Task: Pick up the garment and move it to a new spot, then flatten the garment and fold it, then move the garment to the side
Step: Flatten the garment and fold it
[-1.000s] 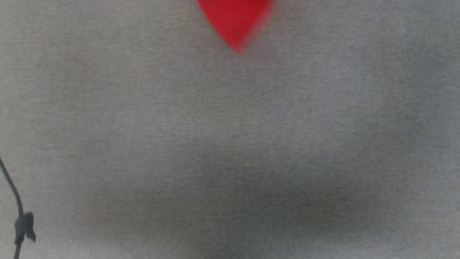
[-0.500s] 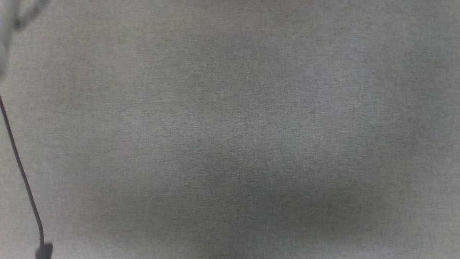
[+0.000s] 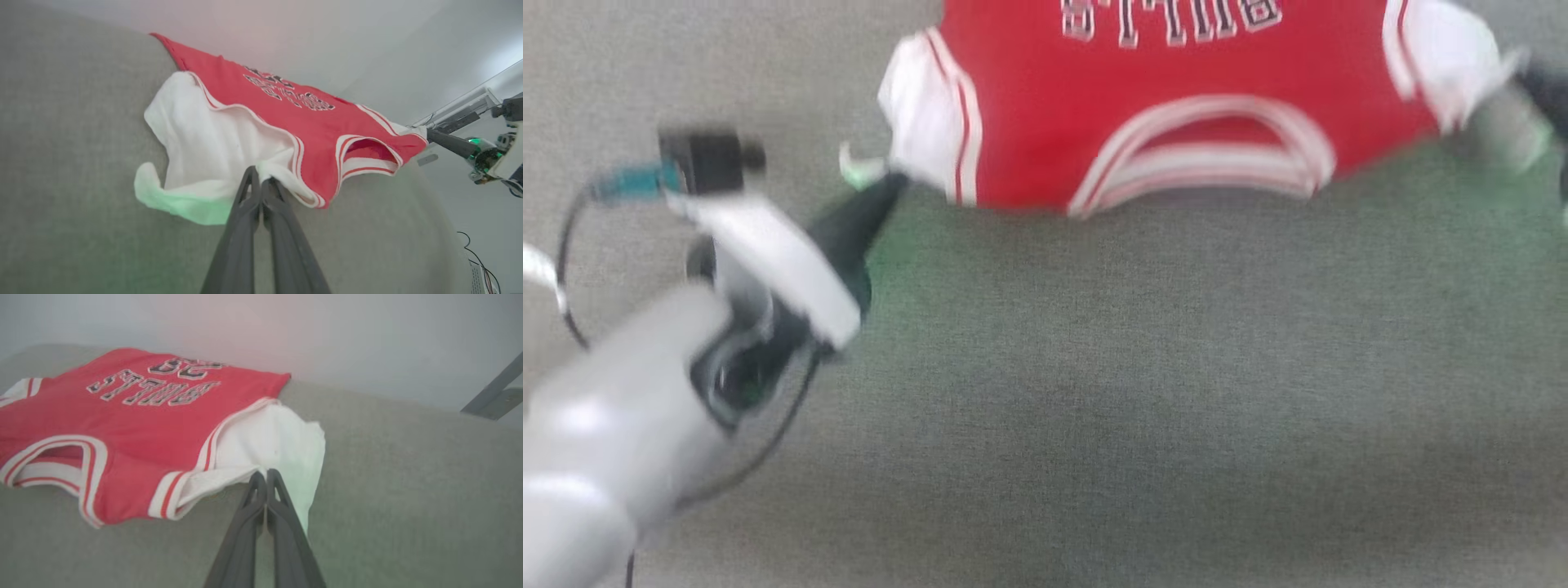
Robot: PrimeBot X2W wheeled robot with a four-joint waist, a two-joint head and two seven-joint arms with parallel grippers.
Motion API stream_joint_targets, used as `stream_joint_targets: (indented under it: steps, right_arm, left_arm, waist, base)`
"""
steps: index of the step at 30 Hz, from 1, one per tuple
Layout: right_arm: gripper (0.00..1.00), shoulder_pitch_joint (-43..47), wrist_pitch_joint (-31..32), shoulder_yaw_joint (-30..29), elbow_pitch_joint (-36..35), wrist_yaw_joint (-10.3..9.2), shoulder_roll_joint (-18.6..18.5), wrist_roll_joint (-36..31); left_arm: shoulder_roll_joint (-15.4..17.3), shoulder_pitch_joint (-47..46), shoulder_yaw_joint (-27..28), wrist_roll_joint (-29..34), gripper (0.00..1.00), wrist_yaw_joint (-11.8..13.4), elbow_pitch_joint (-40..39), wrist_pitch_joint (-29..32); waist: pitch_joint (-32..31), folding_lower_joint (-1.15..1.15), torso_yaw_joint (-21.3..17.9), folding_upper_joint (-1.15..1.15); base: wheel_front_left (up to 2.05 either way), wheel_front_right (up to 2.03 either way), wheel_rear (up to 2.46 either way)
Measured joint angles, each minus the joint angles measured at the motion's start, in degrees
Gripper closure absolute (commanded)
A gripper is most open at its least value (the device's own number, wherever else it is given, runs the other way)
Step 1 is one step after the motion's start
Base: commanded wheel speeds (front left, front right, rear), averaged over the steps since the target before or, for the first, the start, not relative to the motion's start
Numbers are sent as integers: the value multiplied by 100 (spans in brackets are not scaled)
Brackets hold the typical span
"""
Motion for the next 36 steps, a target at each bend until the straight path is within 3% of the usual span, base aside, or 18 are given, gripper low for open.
stream_joint_targets:
  steps: [7,17,24,30,36]
  right_arm:
    - [100,1865,178,-99,-1492,0,-916,586]
    - [100,3900,199,-279,-3067,0,-1913,1207]
    - [100,4797,-94,-442,-3633,0,-2494,1455]
    - [100,5059,-35,-553,-3729,0,-2527,1261]
    - [100,4770,782,-532,-3496,-1,-1770,637]
  left_arm:
    - [667,1194,-236,49,100,0,-833,-261]
    - [1629,2336,-264,54,100,0,-1947,-367]
    - [2167,2866,-404,105,100,0,-2453,-372]
    - [1906,2893,-447,268,100,0,-2280,-314]
    - [1300,2679,-611,483,100,0,-1642,-83]
  waist:
    - [-355,0,-39,0]
    - [-674,0,-76,0]
    - [-738,0,-100,0]
    - [-707,0,-78,0]
    - [-586,0,-93,0]
  base:
    - [0,0,0]
    - [0,0,0]
    - [0,0,0]
    - [0,0,0]
    - [0,0,0]
